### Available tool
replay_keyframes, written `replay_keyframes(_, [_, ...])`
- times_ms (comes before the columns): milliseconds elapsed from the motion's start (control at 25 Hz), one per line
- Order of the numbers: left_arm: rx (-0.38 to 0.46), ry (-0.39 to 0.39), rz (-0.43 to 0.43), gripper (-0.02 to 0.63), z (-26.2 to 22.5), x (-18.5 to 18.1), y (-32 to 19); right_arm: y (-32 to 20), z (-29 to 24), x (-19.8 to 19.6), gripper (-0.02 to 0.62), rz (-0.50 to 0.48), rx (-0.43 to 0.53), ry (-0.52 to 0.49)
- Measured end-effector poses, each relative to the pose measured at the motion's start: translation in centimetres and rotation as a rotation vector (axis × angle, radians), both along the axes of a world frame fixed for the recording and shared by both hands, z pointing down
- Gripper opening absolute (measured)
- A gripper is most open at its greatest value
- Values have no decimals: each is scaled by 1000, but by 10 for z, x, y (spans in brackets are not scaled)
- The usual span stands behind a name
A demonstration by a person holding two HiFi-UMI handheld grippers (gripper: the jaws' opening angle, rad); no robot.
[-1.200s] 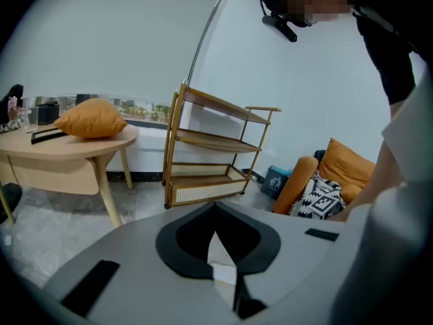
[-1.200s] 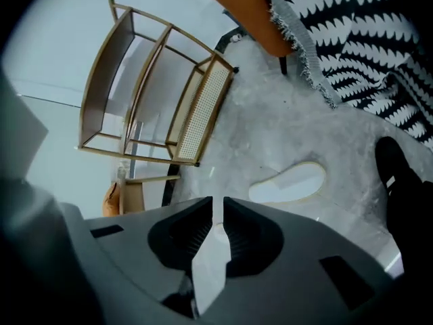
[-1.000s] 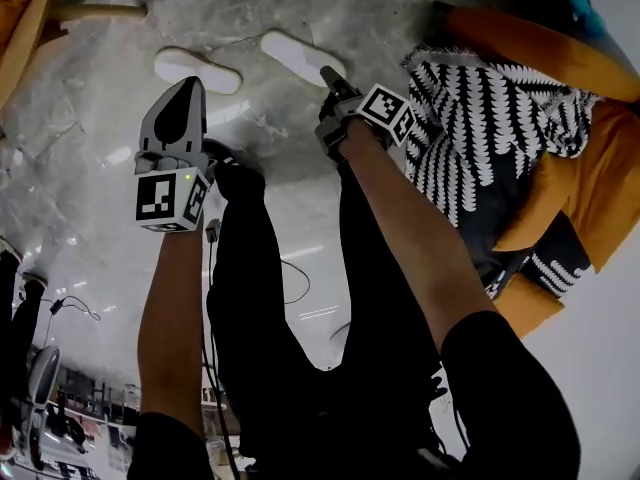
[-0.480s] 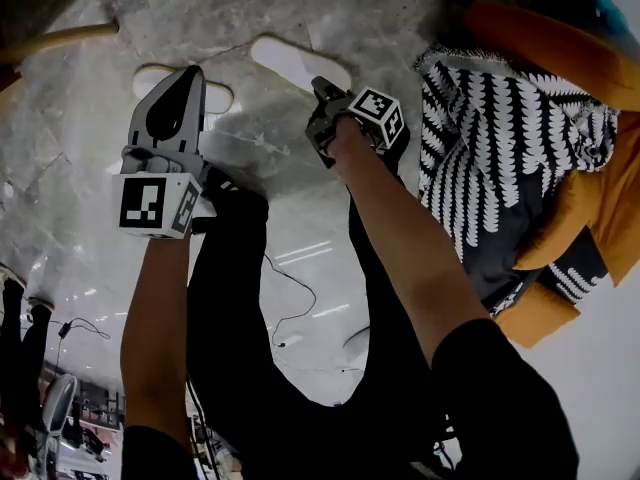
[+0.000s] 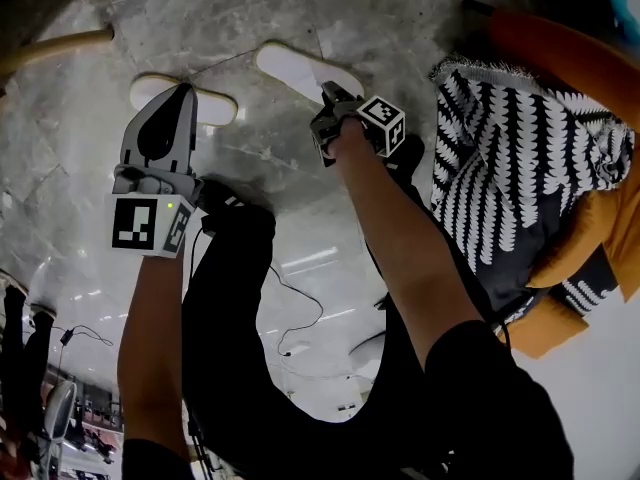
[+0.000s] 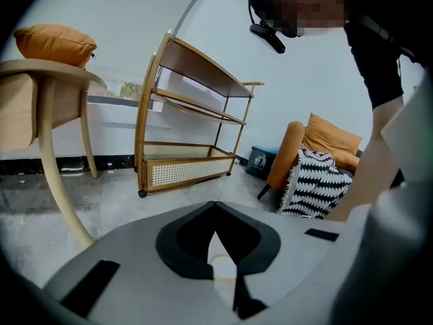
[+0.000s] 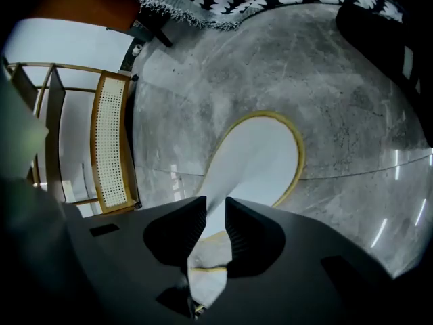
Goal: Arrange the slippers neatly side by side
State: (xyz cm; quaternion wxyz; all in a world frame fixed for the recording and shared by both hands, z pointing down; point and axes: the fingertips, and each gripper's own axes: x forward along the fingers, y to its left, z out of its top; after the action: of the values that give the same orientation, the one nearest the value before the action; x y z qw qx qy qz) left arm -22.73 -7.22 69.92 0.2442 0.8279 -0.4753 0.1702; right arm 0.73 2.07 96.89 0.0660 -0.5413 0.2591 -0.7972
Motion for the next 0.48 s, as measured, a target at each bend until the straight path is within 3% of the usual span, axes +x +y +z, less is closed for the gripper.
replay_keyframes(120, [-10, -1, 5, 15, 2, 1, 3, -1, 0, 3, 57, -17, 9, 13])
replay_keyframes(280, [-16, -5, 9, 15, -4, 4, 1, -7, -13, 4, 38, -67, 29, 28])
replay_keyframes(480, [-27, -3, -15, 15, -22, 6, -4, -28, -51, 8, 37, -241, 109, 54])
